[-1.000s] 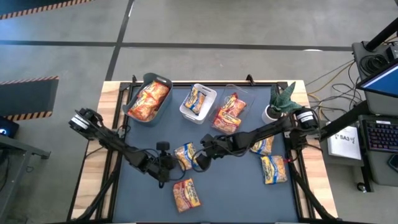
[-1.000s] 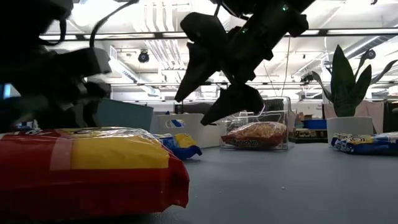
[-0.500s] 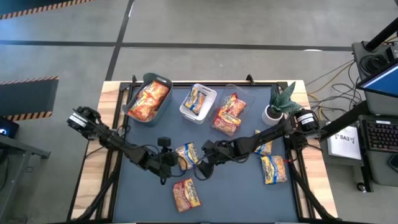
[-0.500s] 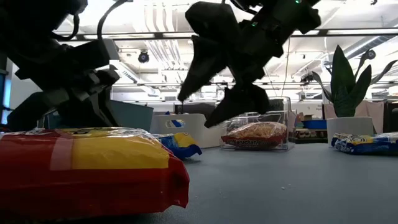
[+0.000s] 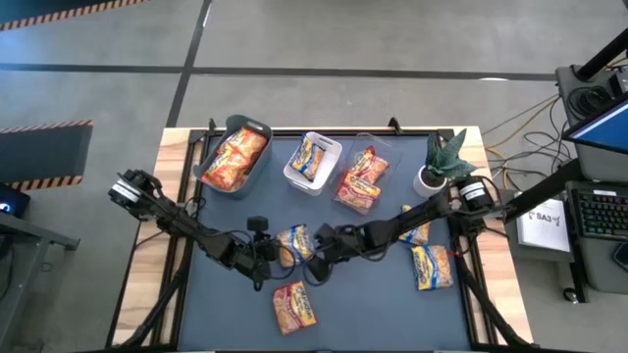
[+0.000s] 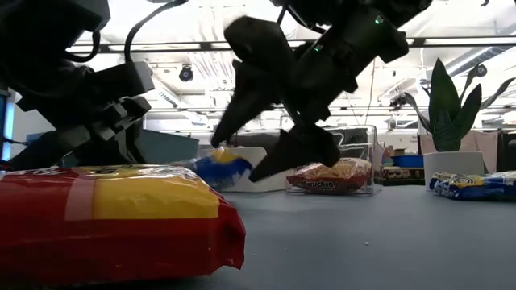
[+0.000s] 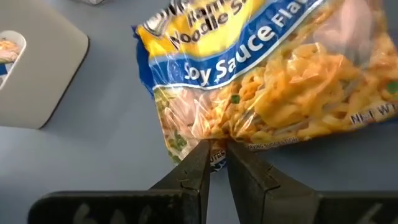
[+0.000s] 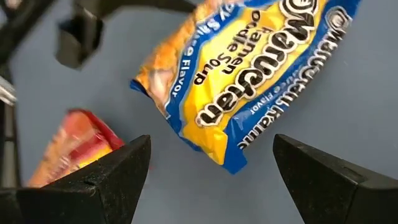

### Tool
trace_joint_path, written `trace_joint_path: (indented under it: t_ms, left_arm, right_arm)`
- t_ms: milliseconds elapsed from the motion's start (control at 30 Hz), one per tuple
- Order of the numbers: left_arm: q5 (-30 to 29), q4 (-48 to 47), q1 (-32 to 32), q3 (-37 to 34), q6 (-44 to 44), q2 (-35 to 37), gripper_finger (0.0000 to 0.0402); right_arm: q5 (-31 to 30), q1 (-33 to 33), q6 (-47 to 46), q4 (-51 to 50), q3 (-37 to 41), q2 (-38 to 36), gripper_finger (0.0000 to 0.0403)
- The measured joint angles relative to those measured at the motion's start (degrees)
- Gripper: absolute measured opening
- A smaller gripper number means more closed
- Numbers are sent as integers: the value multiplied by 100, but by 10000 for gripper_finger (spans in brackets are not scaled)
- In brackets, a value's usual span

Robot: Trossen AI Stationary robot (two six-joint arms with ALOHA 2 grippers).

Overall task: Sort Maruchan noodles
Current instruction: Put the blue noodle pack into the white bin

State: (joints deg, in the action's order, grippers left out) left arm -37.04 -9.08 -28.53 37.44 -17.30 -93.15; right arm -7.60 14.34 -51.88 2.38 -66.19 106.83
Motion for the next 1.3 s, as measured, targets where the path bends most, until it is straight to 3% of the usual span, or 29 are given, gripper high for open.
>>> trace_joint_path:
  t_ms: [367, 767, 1033, 1300]
  left_arm:
    - [215, 6, 4, -165, -329, -28, 38]
    - [293, -617, -184, -10, -310, 558, 38]
    - [514, 547, -186, -62, 58, 742, 38]
    - [515, 650, -184, -125, -182, 348, 38]
  right_arm:
    - [47, -173, -144, 1031, 63, 276, 327]
    - [107, -282, 78, 574, 90, 102, 327]
    - [165, -275, 188, 383, 115, 10, 327]
    - [164, -155, 57, 406, 214, 10, 327]
